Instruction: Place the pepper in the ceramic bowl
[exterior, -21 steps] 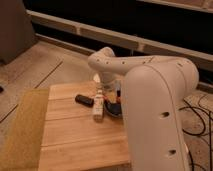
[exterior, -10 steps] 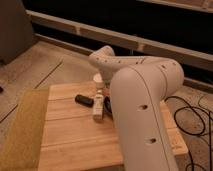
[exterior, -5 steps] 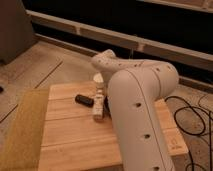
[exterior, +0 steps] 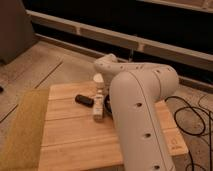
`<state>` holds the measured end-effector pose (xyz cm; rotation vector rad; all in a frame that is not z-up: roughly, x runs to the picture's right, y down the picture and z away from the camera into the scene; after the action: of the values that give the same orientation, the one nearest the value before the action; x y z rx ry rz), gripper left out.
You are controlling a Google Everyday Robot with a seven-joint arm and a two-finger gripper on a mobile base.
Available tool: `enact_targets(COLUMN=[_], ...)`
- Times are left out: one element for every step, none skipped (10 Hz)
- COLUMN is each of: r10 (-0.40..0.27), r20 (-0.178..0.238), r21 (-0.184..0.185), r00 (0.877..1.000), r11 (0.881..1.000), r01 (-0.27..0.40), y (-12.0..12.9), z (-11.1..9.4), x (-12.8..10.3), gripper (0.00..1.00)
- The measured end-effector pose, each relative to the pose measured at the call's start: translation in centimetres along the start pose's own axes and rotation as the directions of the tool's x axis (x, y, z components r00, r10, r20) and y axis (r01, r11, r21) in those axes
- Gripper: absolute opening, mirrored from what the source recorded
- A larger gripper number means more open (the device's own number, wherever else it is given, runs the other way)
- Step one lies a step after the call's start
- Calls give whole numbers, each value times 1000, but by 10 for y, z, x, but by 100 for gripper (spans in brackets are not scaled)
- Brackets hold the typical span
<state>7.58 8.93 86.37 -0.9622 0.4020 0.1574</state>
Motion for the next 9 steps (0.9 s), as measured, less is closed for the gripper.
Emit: enact_targets(r10=[0,0,0,1,1,1,1,1,2], r20=[0,0,0,0,0,0,0,0,0], r21=[-1,-1,-1,-1,-1,-1,-1,-1,-1], r00=[1000,1000,1000,1000,1000,1000,1000,1000,1000], r11=[1000,1000,1000,1000,1000,1000,1000,1000,1000], r01=[0,0,0,-1,-1,-1,-1,-1,-2], y=[0,0,0,0,0,0,0,0,0], z=[0,0,0,0,0,0,1,1,1], x=[0,0,0,0,0,1,1,1,1], gripper=[1,7,16,28,39,49,61,71,78])
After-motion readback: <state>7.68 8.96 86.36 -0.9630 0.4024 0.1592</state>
